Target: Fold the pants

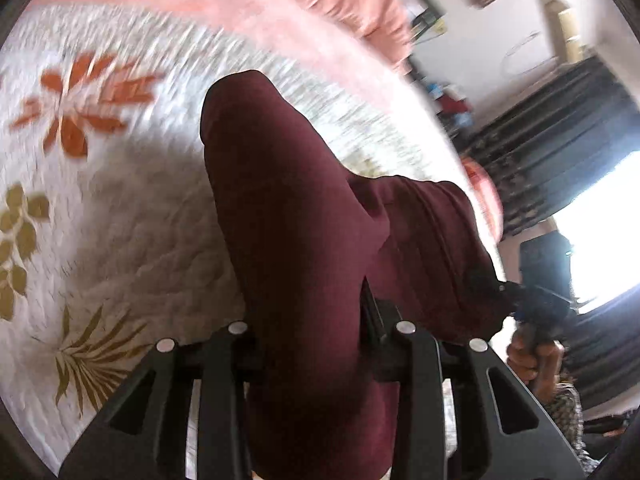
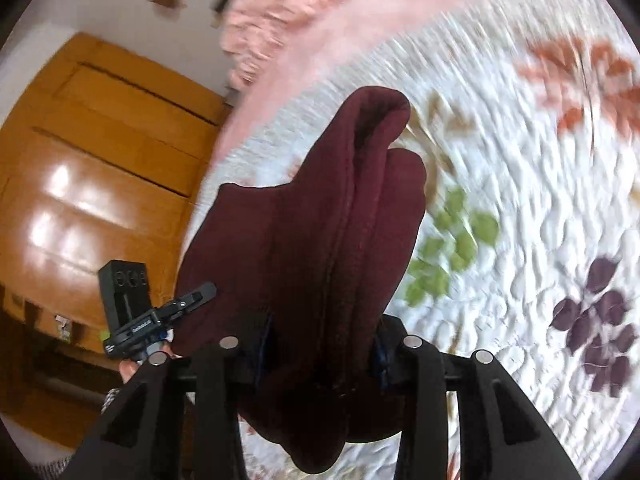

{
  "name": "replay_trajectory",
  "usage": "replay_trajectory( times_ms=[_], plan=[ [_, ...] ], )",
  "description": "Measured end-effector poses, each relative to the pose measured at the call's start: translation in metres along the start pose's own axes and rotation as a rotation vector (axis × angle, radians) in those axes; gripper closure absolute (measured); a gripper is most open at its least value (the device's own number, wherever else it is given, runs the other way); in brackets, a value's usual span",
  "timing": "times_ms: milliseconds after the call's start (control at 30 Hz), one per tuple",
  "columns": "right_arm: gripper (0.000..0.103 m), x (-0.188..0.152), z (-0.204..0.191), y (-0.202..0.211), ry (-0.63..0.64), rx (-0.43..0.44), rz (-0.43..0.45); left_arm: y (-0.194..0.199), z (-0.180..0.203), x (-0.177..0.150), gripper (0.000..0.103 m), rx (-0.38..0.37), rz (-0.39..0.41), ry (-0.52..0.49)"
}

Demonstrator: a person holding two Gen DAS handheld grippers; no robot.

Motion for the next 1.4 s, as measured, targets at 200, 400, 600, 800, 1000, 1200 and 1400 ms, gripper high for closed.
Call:
replay_trajectory(
  times_ms=[200, 400, 600, 800, 1000, 1200, 1400],
  plan=[
    [0.044, -0.014, 0.039, -0.017, -0.085, 0.001, 0.028, -0.012, -0.020, -0.011, 0.060, 0.017, 0.015, -0.022],
    [0.032, -0.029, 0.050, 0.003, -0.089, -0.006, 0.039, -0.006, -0.022, -0.011, 0.030, 0.071, 0.045, -0.063],
    [0.025, -0.043, 0.057, 0.047, -0.058, -0.059, 0.095, 0.021, -0.026, -0.015, 0.015, 0.166, 0.086, -0.119],
    [0.011, -0.063, 0.043, 0.091, 0.010, -0.182, 0.174, 0.063, -0.017, -0.032, 0.007, 0.296, 0.129, -0.154],
    [0.007, -0.102, 0.018, 0.108, 0.189, -0.462, 0.157, 0.087, -0.007, -0.051, 0.006, 0.449, 0.124, -0.199],
    [0.004, -0.132, -0.014, 0.100, 0.287, -0.547, 0.124, 0.099, 0.012, -0.074, 0.006, 0.454, 0.130, -0.217],
    [0.004, -0.139, -0.046, 0.096, 0.301, -0.557, 0.126, 0.114, 0.030, -0.083, 0.006, 0.454, 0.144, -0.241]
  ],
)
Point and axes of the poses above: each gripper's, at about its wrist camera, not at the fingertips, and y roughly against the way its jaws point, z to its right, x to its top, the point moved 6 cm from there along -y, roughly the way its jaws point, and after that the axes turned 15 degrees about z, right-handed, at the moved point
